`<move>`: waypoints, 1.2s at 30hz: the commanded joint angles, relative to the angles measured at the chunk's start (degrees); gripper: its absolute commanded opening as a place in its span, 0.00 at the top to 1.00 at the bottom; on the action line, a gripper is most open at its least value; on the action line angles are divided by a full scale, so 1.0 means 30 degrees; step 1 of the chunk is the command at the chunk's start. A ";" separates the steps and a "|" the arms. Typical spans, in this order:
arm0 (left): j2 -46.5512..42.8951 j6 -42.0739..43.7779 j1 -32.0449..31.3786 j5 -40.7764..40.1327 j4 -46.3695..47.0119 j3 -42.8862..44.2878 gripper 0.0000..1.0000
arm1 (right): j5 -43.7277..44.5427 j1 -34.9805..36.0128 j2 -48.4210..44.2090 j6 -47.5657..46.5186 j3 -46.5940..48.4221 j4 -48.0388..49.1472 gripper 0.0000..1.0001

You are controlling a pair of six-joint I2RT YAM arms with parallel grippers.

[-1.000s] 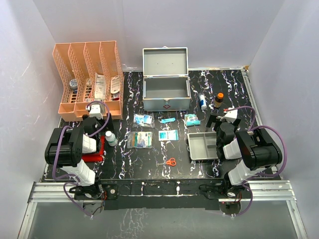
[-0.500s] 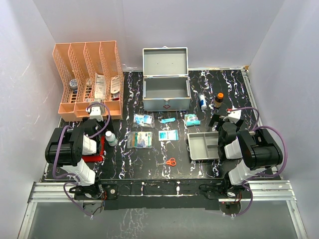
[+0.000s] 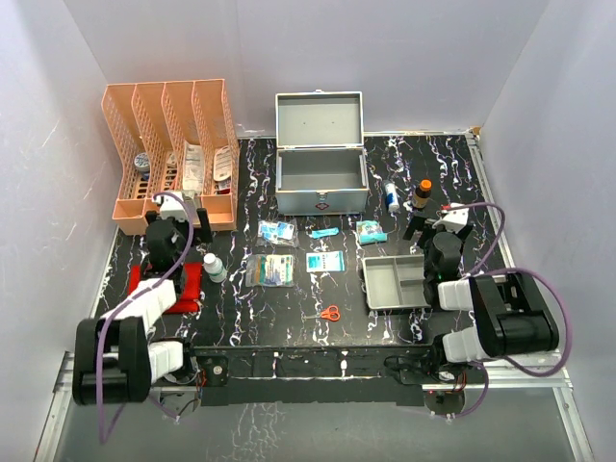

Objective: Organize the medicine kit
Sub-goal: Pick up the medicine pouch from the center of the board.

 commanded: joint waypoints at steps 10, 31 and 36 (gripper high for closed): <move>-0.6888 -0.3485 0.0283 -0.1513 -1.8745 0.6655 0.01 | -0.1624 -0.0022 -0.6120 0.1682 0.3923 -0.9587 0.08; -0.7777 -1.4199 0.4231 -0.1040 -2.7793 0.6669 0.02 | -0.4160 0.0007 -1.0720 0.1074 0.5134 -1.8470 0.11; -0.6498 -1.6043 0.5250 -0.2673 -2.9159 0.6859 0.02 | -0.4341 0.0009 -1.0417 0.0847 0.5861 -1.9605 0.11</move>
